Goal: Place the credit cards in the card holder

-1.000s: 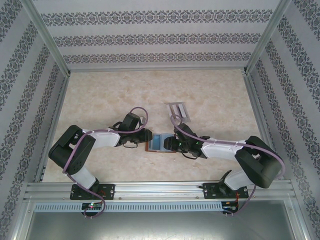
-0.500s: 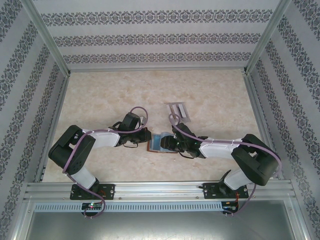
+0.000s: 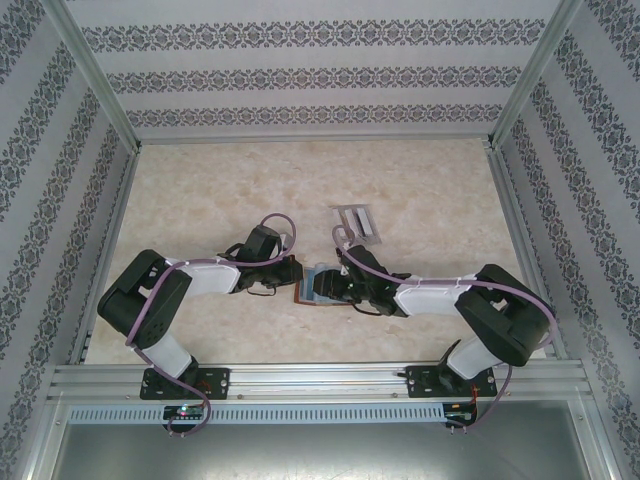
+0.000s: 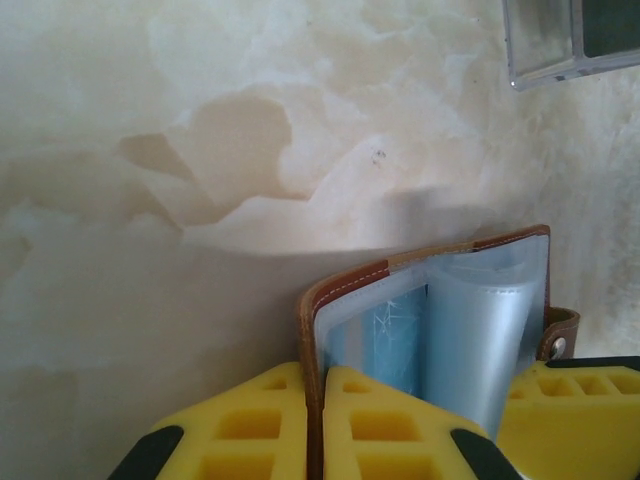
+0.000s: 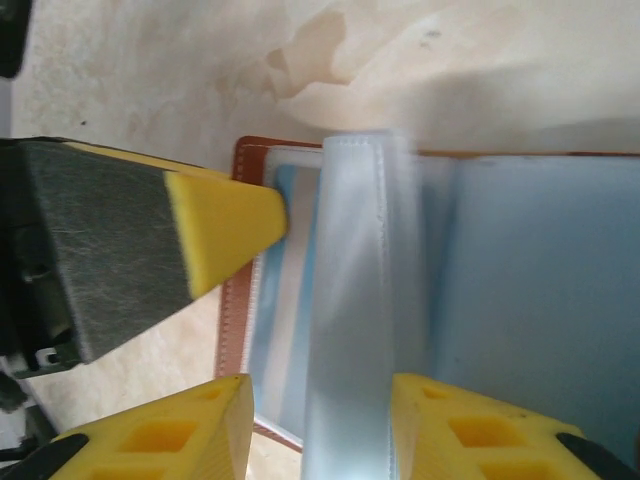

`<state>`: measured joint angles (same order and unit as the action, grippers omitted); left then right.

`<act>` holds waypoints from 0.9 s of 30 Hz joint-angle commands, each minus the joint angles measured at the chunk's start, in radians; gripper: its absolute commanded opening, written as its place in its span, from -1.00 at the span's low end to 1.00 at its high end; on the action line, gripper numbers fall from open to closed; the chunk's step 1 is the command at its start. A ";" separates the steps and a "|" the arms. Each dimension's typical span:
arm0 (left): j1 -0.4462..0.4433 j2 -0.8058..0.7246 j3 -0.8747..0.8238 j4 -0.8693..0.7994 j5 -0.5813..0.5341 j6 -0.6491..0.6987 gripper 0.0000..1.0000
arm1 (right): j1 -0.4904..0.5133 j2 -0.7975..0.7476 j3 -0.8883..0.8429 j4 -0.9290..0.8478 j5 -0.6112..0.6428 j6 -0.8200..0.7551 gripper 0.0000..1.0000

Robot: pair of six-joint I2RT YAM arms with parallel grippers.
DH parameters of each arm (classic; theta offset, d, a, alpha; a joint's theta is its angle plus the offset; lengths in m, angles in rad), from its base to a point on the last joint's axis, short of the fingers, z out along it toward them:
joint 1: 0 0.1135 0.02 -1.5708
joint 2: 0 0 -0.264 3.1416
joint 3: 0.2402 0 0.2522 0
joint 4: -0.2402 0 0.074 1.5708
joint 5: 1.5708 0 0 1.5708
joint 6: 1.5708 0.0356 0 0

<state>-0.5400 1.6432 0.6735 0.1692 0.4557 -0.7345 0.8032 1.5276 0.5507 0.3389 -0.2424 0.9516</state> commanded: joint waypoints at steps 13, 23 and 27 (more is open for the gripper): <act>0.003 0.021 -0.001 -0.052 -0.029 0.009 -0.71 | 0.020 0.090 0.089 0.115 -0.119 0.035 -0.17; 0.005 -0.077 -0.014 -0.118 -0.123 0.043 -0.32 | 0.015 0.014 0.021 -0.020 0.017 0.043 -0.19; 0.007 -0.121 -0.018 -0.150 -0.171 0.062 -0.27 | 0.018 -0.062 -0.024 -0.111 0.109 0.047 -0.17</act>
<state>-0.5404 1.5597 0.6640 0.0780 0.3424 -0.7082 0.8146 1.5200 0.5610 0.3225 -0.2348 0.9920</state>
